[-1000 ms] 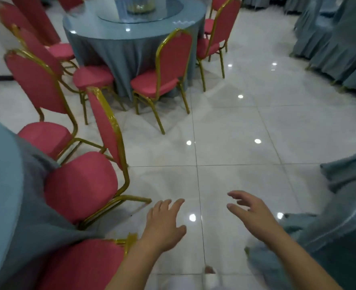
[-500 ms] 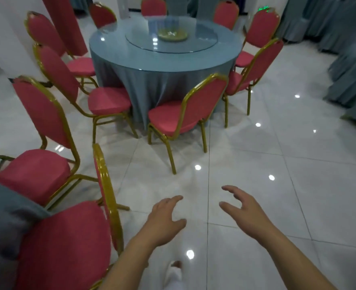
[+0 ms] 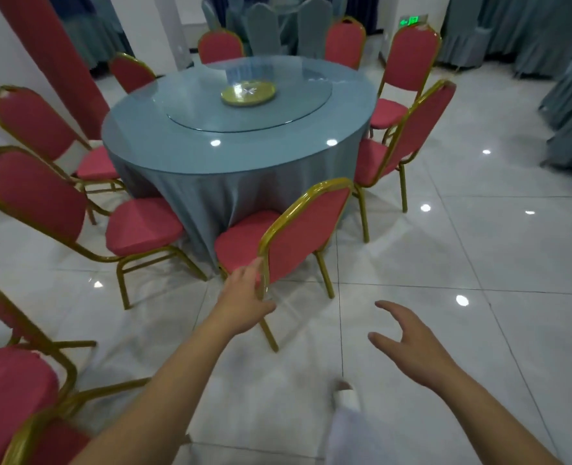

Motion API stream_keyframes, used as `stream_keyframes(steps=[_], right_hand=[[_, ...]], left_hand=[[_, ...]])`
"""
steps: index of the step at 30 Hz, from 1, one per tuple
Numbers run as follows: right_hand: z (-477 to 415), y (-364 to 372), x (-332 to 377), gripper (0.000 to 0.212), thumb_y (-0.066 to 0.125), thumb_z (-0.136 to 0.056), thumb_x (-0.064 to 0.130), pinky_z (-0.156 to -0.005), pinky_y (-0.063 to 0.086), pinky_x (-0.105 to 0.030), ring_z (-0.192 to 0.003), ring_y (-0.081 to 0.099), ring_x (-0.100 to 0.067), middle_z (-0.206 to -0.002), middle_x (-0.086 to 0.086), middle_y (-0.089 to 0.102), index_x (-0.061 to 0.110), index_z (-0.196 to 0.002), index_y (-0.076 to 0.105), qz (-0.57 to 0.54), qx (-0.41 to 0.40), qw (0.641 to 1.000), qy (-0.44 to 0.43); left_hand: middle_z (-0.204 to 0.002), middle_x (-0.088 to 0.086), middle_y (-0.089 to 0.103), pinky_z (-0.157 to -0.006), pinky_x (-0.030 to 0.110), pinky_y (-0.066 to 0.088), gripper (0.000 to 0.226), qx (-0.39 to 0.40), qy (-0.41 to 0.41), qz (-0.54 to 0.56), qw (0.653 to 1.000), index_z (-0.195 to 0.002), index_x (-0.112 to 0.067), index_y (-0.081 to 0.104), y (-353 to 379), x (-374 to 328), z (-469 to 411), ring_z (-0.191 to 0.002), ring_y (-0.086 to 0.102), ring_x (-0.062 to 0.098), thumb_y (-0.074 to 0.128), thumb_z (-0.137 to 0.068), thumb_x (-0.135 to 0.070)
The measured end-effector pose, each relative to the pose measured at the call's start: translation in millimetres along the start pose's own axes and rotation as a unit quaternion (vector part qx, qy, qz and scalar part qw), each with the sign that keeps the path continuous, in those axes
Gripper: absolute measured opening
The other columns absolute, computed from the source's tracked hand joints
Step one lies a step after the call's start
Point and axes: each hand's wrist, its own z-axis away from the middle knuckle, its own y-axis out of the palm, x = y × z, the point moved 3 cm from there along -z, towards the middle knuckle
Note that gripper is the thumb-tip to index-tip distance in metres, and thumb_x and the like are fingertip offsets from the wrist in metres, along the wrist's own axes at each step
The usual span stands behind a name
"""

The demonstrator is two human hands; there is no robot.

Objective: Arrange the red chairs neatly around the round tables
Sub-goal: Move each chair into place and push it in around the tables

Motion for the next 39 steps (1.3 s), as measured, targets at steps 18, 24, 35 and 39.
stream_keyframes(steps=[18,24,35,39], right_hand=[[-489.2,-69.7,65.8,0.018,0.068,-0.084,0.026,-0.078,0.05,-0.04,-0.098,0.059,-0.029,-0.111,-0.005,0.06,0.031,-0.1,0.061,0.278,0.129,0.949,-0.078],[-475.5,-58.2,51.9,0.018,0.065,-0.085,0.018,-0.071,0.054,-0.043,-0.077,0.056,-0.02,-0.085,0.002,0.054,0.028,-0.076,0.054,0.251,0.026,0.965,-0.077],[-287.4,-23.6,1.4,0.022,0.074,-0.079,0.021,-0.084,0.051,-0.043,-0.101,0.056,-0.031,-0.09,0.004,0.056,0.033,-0.097,0.071,0.175,0.061,0.983,0.002],[-214.4,6.7,-3.3,0.029,0.074,-0.078,0.015,-0.085,0.052,-0.042,-0.1,0.058,-0.029,-0.093,0.001,0.062,0.028,-0.104,0.074,0.136,0.046,0.989,0.018]], left_hand=[[-0.077,-0.008,0.051,-0.06,0.029,0.042,0.012,0.011,-0.17,-0.12,0.978,-0.085,-0.029,0.051,18.7,-15.0,-240.2,-0.068,0.051,0.009,0.061,-0.089,-0.025],[-0.094,-0.005,0.048,-0.07,0.033,0.047,0.018,-0.005,-0.142,-0.125,0.982,-0.107,-0.024,0.049,20.5,-10.8,-231.3,-0.087,0.053,0.018,0.06,-0.093,-0.02],[-0.098,-0.014,0.053,-0.08,0.029,0.053,0.02,0.052,0.008,-0.11,0.992,-0.096,-0.043,0.044,-2.9,52.2,-128.6,-0.086,0.056,0.006,0.062,-0.094,-0.033],[-0.097,-0.016,0.051,-0.079,0.028,0.053,0.019,0.081,0.045,-0.118,0.989,-0.094,-0.04,0.047,-12.3,80.9,-101.1,-0.084,0.055,0.004,0.063,-0.091,-0.031]])
